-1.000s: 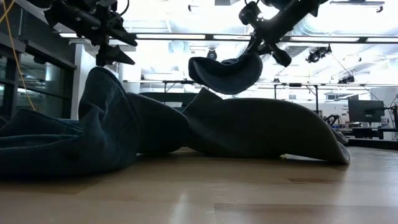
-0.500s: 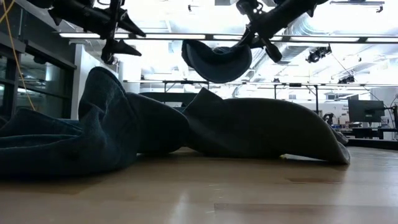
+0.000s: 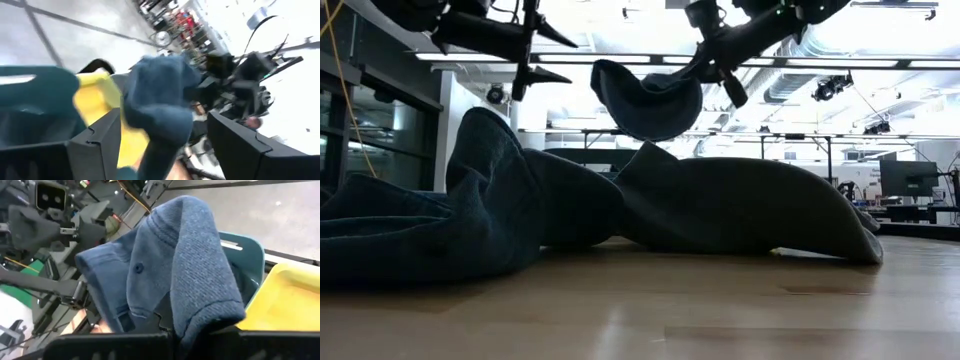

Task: Pick & Place hat
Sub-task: Put the top black cap into the blue bin

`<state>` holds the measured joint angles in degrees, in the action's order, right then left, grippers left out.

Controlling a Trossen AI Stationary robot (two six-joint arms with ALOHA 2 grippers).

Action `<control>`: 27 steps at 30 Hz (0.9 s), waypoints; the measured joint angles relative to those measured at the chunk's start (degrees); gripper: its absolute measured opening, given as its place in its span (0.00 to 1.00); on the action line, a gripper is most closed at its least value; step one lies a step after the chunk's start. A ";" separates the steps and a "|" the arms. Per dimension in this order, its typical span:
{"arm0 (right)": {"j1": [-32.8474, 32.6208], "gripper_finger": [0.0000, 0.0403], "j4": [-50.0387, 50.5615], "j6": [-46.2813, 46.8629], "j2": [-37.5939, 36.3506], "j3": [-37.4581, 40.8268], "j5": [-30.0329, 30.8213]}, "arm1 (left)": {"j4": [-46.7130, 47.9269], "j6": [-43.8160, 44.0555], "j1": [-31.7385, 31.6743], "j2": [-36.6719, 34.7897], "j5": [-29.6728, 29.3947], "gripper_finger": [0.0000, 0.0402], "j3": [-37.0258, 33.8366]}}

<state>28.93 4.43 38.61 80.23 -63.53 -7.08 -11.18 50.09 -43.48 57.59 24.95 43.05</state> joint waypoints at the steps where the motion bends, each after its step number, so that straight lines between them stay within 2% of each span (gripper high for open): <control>1: 0.00 0.01 -0.26 -0.18 0.43 0.00 -0.09 | -1.00 1.06 0.00 0.55 0.49 0.63 0.00; 6: 0.04 0.01 -1.41 -1.59 1.50 0.00 -0.56 | -2.63 5.15 0.37 3.21 1.67 0.75 0.00; 10: 0.73 0.01 -1.95 -2.69 1.51 0.00 -0.58 | -2.80 6.90 3.14 5.40 -1.03 0.81 0.00; 20: 1.79 0.01 -3.22 -3.11 3.02 0.00 -3.05 | -8.58 8.94 9.18 9.91 -8.85 0.82 0.00; 27: 1.44 0.01 -4.00 -2.74 3.95 0.00 -2.98 | -14.34 10.69 11.77 13.65 -9.89 0.82 -0.09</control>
<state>30.37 0.42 35.88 84.18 -63.53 -10.05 -25.52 60.78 -31.71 71.24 15.06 42.96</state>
